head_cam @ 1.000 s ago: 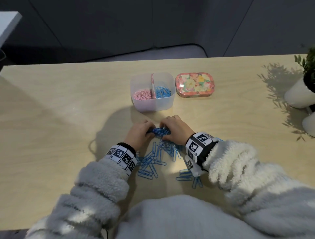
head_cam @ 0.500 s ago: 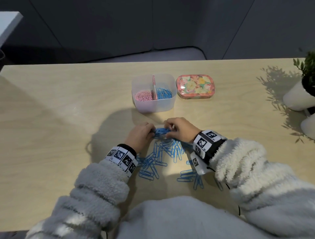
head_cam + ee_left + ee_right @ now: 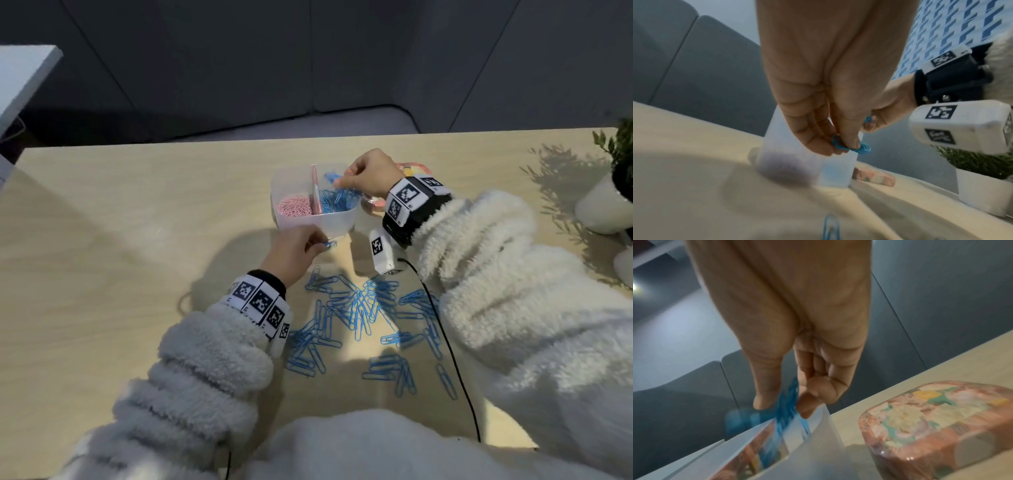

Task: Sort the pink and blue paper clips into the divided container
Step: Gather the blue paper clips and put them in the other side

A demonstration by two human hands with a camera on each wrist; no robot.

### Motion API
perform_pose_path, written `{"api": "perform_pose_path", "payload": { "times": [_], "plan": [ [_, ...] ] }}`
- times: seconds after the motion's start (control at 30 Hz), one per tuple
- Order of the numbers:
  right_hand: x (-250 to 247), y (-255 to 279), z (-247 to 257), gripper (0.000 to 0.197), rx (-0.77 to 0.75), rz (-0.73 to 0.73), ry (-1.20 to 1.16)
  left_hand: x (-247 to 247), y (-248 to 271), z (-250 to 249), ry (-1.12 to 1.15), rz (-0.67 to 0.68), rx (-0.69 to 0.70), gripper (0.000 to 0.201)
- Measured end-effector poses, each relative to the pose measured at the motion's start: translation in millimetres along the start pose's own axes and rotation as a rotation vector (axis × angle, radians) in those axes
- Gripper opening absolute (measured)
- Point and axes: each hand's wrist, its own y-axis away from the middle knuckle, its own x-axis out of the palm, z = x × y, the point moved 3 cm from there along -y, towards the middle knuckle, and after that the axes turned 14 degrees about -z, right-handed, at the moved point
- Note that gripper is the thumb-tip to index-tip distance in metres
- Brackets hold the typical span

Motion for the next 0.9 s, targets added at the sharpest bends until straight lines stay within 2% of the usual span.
{"api": "perform_pose_path", "payload": {
  "times": [0.07, 0.17, 0.27, 0.37, 0.47, 0.53, 0.6, 0.67, 0.8, 0.9],
  "plan": [
    [-0.2, 0.6, 2.1, 0.026, 0.002, -0.03, -0.022, -6.0, -15.0, -11.6, 0.038, -0.094, 0.019, 0.013],
    [-6.6, 6.9, -2.6, 0.025, -0.031, -0.161, -0.082, -11.6, -37.5, -29.0, 0.042, -0.226, 0.009, 0.017],
    [-11.1, 17.4, -17.8, 0.015, -0.051, -0.211, -0.162, -8.5, -56.1, -39.6, -0.072, -0.247, 0.03, 0.019],
    [-16.9, 33.1, -38.3, 0.015, -0.098, -0.241, -0.11, 2.3, -65.1, -36.2, -0.261, -0.203, 0.072, 0.027],
    [-21.7, 53.6, -64.6, 0.016, -0.072, -0.199, -0.067, 8.4, -61.0, -31.3, -0.267, -0.197, 0.208, 0.03],
    [-23.5, 67.5, -88.9, 0.015, -0.03, -0.111, 0.087, 4.8, -48.4, -25.7, -0.27, -0.233, 0.314, 0.034],
    [-25.9, 84.2, -112.5, 0.018, 0.022, -0.012, 0.276, 1.9, -28.6, -15.0, -0.271, -0.152, 0.333, 0.037],
    [-25.0, 99.2, -128.8, 0.019, 0.029, 0.054, 0.383, 0.0, -5.6, -4.2, -0.272, -0.1, 0.385, 0.032],
    [-0.7, 116.6, -129.9, 0.027, -0.079, 0.094, 0.364, 7.2, 23.3, 10.8, -0.317, -0.115, 0.531, 0.024],
    [22.5, 130.7, -114.6, 0.039, -0.179, 0.091, 0.39, 16.4, 35.5, 14.3, -0.32, -0.065, 0.541, 0.028]
  ]
}}
